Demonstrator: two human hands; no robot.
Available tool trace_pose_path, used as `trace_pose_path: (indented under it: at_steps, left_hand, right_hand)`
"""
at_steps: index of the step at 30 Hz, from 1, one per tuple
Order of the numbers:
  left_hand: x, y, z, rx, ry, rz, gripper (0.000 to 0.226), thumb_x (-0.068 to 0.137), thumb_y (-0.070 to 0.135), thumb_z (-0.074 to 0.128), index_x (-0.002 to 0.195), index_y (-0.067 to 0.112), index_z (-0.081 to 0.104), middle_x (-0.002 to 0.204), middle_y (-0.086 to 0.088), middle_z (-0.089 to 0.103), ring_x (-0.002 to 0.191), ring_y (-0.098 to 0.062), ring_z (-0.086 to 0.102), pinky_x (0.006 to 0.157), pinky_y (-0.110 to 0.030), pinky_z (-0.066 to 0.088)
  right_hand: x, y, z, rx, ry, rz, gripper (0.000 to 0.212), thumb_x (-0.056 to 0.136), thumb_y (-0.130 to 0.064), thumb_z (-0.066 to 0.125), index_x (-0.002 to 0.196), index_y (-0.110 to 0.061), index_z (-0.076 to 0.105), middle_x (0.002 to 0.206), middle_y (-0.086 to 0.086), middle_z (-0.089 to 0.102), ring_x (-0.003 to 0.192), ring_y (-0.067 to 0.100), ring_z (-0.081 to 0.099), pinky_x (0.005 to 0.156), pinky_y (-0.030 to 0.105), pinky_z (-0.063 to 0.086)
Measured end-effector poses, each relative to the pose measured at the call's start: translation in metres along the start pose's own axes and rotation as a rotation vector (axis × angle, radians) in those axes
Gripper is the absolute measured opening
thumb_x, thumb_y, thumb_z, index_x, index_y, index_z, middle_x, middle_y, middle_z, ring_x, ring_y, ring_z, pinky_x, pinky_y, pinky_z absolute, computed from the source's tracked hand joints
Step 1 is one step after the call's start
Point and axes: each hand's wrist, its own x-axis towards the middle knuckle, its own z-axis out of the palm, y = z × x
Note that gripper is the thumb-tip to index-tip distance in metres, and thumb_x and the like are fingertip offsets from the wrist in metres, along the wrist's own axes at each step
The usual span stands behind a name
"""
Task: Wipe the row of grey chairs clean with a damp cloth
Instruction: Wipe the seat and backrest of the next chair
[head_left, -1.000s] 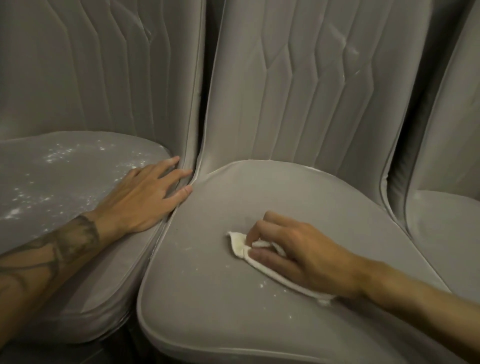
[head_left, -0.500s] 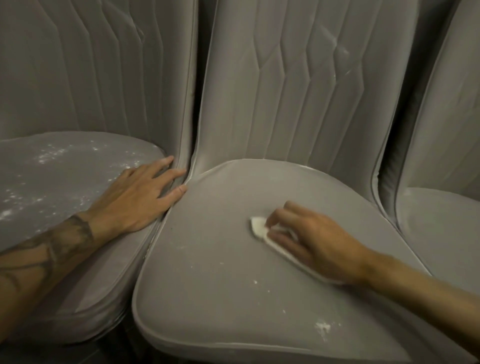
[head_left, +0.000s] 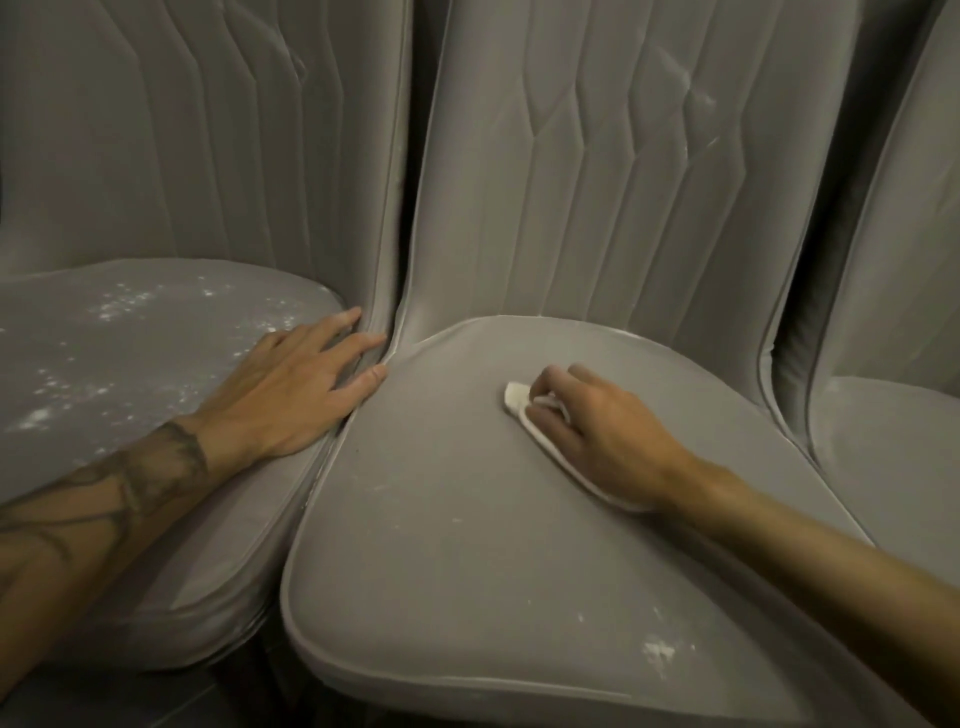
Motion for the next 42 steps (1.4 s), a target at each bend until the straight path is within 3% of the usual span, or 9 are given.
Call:
trace_pose_path:
  at_steps: [2, 7, 14, 20, 25, 32, 34, 38, 42]
  left_hand:
    - [0.000, 0.001, -0.001, -0.002, 0.003, -0.004, 0.073, 0.096, 0.081, 0.009, 0.152, 0.044, 0.037, 0.167, 0.005, 0.029, 0.144, -0.027, 0.044, 0.114, -0.050, 0.036]
    - [-0.001, 0.005, -0.003, -0.009, 0.002, -0.015, 0.072, 0.097, 0.077, 0.010, 0.153, 0.042, 0.039, 0.168, 0.005, 0.027, 0.146, -0.025, 0.040, 0.117, -0.050, 0.034]
    - [-0.003, 0.012, -0.009, -0.032, 0.009, -0.030, 0.070, 0.097, 0.070, 0.010, 0.154, 0.041, 0.039, 0.169, 0.006, 0.026, 0.148, -0.023, 0.038, 0.117, -0.047, 0.031]
    - [-0.004, 0.014, -0.010, -0.014, 0.011, -0.026, 0.057, 0.105, 0.062, 0.020, 0.154, 0.041, 0.039, 0.169, 0.006, 0.024, 0.147, -0.024, 0.037, 0.116, -0.046, 0.028]
    - [-0.006, 0.015, -0.014, -0.044, -0.021, -0.027, 0.061, 0.102, 0.062, 0.018, 0.157, 0.041, 0.036, 0.171, 0.006, 0.020, 0.150, -0.022, 0.033, 0.119, -0.044, 0.024]
    - [-0.006, 0.014, -0.013, -0.028, -0.017, -0.024, 0.061, 0.103, 0.066, 0.020, 0.156, 0.040, 0.036, 0.171, 0.005, 0.021, 0.148, -0.025, 0.034, 0.119, -0.046, 0.025]
    - [-0.007, 0.014, -0.013, -0.024, -0.011, -0.018, 0.060, 0.103, 0.065, 0.022, 0.156, 0.040, 0.036, 0.171, 0.005, 0.021, 0.148, -0.024, 0.033, 0.119, -0.045, 0.024]
    - [-0.007, 0.015, -0.014, -0.023, -0.019, -0.015, 0.061, 0.103, 0.065, 0.023, 0.157, 0.039, 0.036, 0.171, 0.004, 0.021, 0.149, -0.024, 0.034, 0.119, -0.044, 0.024]
    - [-0.007, 0.014, -0.014, -0.013, -0.014, -0.017, 0.061, 0.103, 0.065, 0.023, 0.157, 0.039, 0.036, 0.171, 0.005, 0.021, 0.149, -0.023, 0.034, 0.118, -0.044, 0.025]
  right_hand:
    - [0.013, -0.009, 0.009, -0.004, 0.017, 0.064, 0.025, 0.104, -0.045, 0.044, 0.113, -0.024, 0.053, 0.107, 0.003, 0.054, 0.096, 0.031, 0.058, 0.081, 0.039, 0.045]
    - [-0.011, -0.074, 0.028, 0.149, -0.056, -0.381, 0.020, 0.101, -0.051, 0.040, 0.108, -0.033, 0.049, 0.097, -0.009, 0.048, 0.083, 0.017, 0.053, 0.068, 0.033, 0.043]
    - [0.069, -0.061, 0.033, 0.055, -0.002, -0.060, 0.025, 0.103, -0.042, 0.047, 0.117, -0.022, 0.054, 0.113, 0.006, 0.057, 0.104, 0.032, 0.058, 0.086, 0.040, 0.045]
    - [0.014, -0.116, 0.041, 0.222, -0.126, -0.519, 0.015, 0.102, -0.047, 0.046, 0.108, -0.035, 0.053, 0.100, -0.008, 0.052, 0.087, 0.015, 0.055, 0.072, 0.030, 0.042]
    - [0.062, -0.097, 0.028, 0.108, -0.080, -0.224, 0.026, 0.103, -0.039, 0.049, 0.121, -0.022, 0.058, 0.113, 0.002, 0.055, 0.106, 0.024, 0.058, 0.092, 0.038, 0.044]
    - [-0.017, -0.124, 0.023, 0.250, -0.227, -0.621, 0.017, 0.105, -0.045, 0.047, 0.113, -0.033, 0.057, 0.103, -0.012, 0.049, 0.091, 0.011, 0.055, 0.079, 0.025, 0.045]
    - [-0.006, -0.115, 0.018, 0.226, -0.234, -0.597, 0.019, 0.106, -0.042, 0.048, 0.115, -0.030, 0.059, 0.104, -0.010, 0.050, 0.092, 0.012, 0.056, 0.081, 0.027, 0.046]
    - [0.036, -0.095, 0.018, 0.081, -0.114, -0.276, 0.024, 0.104, -0.039, 0.048, 0.119, -0.024, 0.059, 0.108, -0.001, 0.053, 0.098, 0.022, 0.057, 0.088, 0.036, 0.045]
    - [-0.004, -0.116, 0.023, 0.131, -0.105, -0.500, 0.020, 0.105, -0.041, 0.046, 0.117, -0.029, 0.057, 0.103, -0.007, 0.049, 0.088, 0.013, 0.052, 0.076, 0.021, 0.038]
